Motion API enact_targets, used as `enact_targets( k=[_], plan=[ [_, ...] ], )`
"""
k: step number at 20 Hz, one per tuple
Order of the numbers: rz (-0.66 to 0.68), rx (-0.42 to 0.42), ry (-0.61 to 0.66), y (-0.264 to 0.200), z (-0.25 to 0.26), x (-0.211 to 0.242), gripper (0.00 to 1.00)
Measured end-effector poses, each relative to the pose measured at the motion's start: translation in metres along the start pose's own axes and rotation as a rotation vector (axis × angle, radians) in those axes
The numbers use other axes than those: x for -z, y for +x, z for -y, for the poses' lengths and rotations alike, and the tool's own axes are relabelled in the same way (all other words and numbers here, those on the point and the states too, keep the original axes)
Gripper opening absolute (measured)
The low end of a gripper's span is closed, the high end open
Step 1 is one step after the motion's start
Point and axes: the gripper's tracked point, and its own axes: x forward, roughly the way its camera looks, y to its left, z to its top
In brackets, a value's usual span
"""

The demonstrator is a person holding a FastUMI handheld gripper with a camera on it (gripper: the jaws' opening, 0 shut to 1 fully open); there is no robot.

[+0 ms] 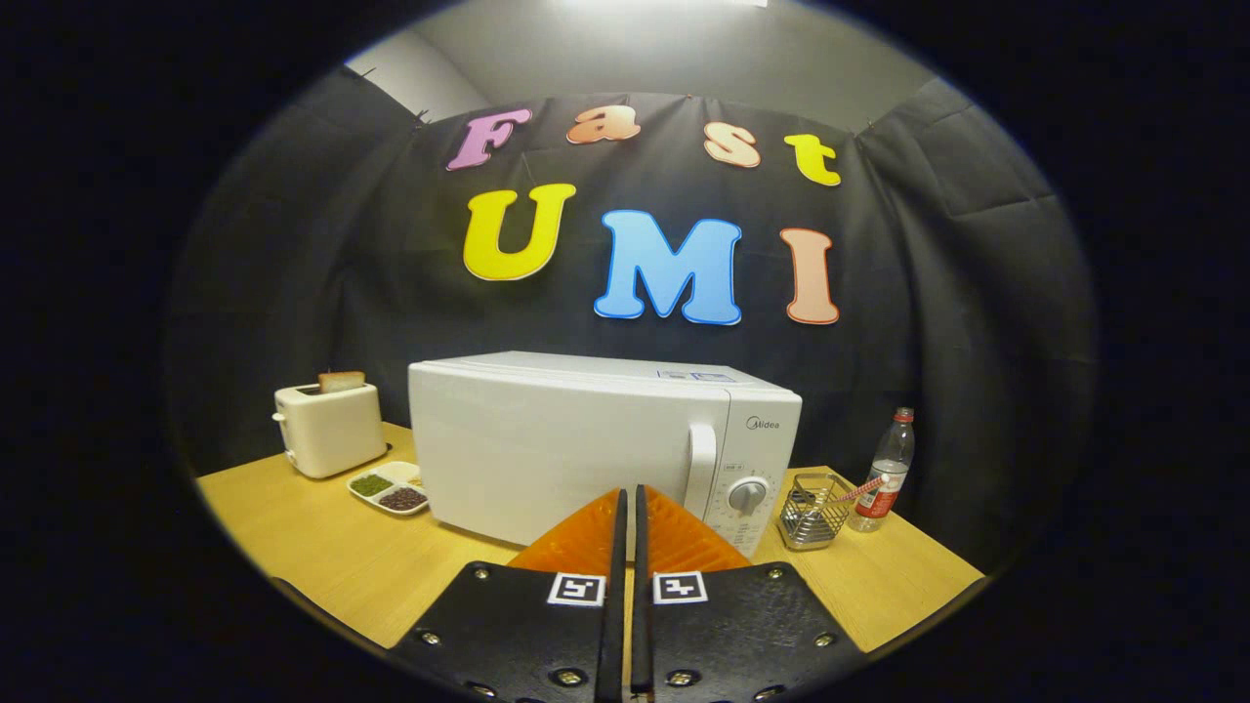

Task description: Open the microwave, put the food inside, and close the microwave door.

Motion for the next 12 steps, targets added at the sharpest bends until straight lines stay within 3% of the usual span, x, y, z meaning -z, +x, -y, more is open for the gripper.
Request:
enact_targets(
  k=[3, 7, 11, 12],
  plan=[
    [0.044, -0.039, 0.029, -0.046, -0.005, -0.009, 0.04],
    [0.018, -0.045, 0.052, -0.096, 0.010, -0.012, 0.23],
    [0.014, -0.043, 0.073, -0.134, 0.024, -0.021, 0.34],
    [0.018, -0.036, 0.078, -0.139, 0.028, -0.029, 0.45]
  ],
)
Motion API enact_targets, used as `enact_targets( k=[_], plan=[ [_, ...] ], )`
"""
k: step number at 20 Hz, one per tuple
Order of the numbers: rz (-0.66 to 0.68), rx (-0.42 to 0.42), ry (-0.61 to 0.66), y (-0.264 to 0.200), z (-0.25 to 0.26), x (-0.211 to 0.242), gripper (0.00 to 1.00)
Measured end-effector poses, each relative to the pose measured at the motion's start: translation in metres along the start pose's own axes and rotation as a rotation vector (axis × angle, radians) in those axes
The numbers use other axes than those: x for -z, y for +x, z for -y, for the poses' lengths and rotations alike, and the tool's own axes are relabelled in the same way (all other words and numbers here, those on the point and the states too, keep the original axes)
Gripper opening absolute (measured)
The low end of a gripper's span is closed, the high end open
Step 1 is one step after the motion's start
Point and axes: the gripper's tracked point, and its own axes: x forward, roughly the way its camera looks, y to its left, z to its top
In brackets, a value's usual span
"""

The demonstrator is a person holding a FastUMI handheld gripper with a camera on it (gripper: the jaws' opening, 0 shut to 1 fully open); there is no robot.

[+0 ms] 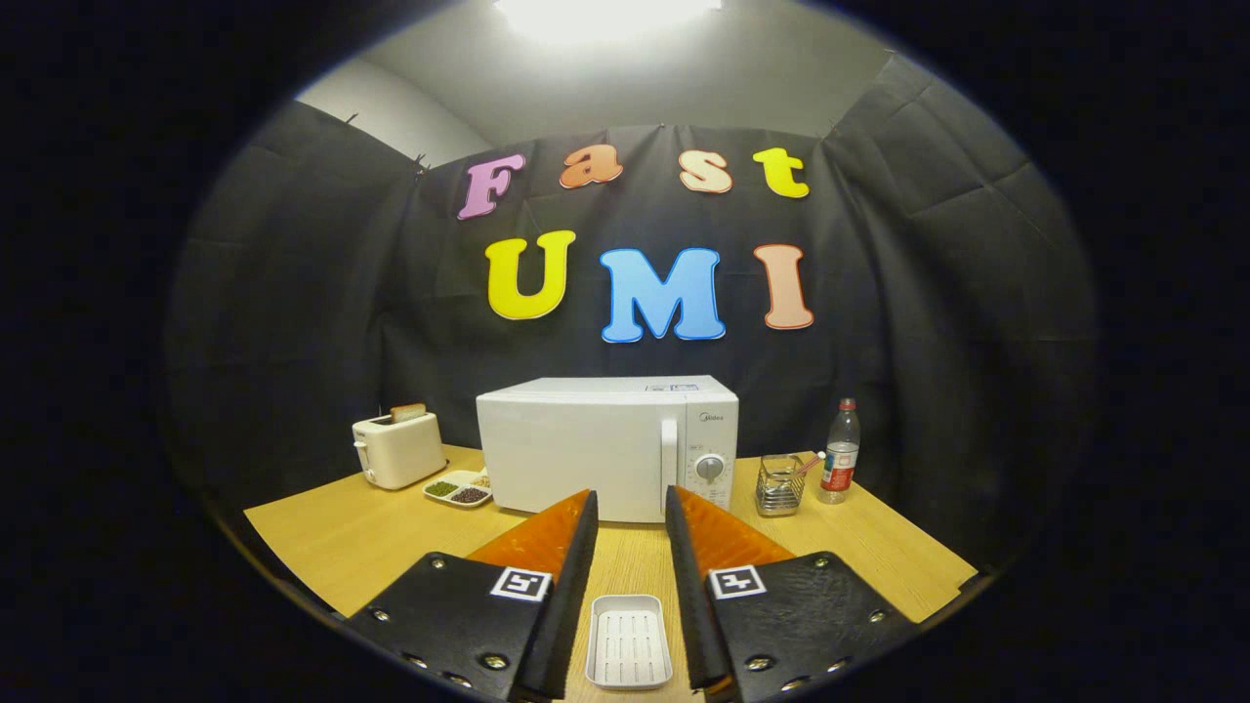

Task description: Open the microwave, put the food inside, and close the microwave door.

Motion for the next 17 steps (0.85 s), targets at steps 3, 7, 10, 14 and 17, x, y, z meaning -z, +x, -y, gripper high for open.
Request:
enact_targets(
  k=[3, 7, 10, 14, 17],
  plan=[
    [0.012, -0.046, -0.002, -0.017, -0.009, -0.018, 0.77],
    [0.026, -0.059, -0.110, -0.038, -0.011, -0.032, 0.92],
    [0.053, -0.015, -0.149, -0.040, -0.003, -0.040, 0.90],
    [0.052, -0.011, -0.061, -0.037, 0.003, -0.031, 0.90],
    [0.046, -0.020, -0.025, -0.040, 0.006, -0.034, 0.90]
  ],
)
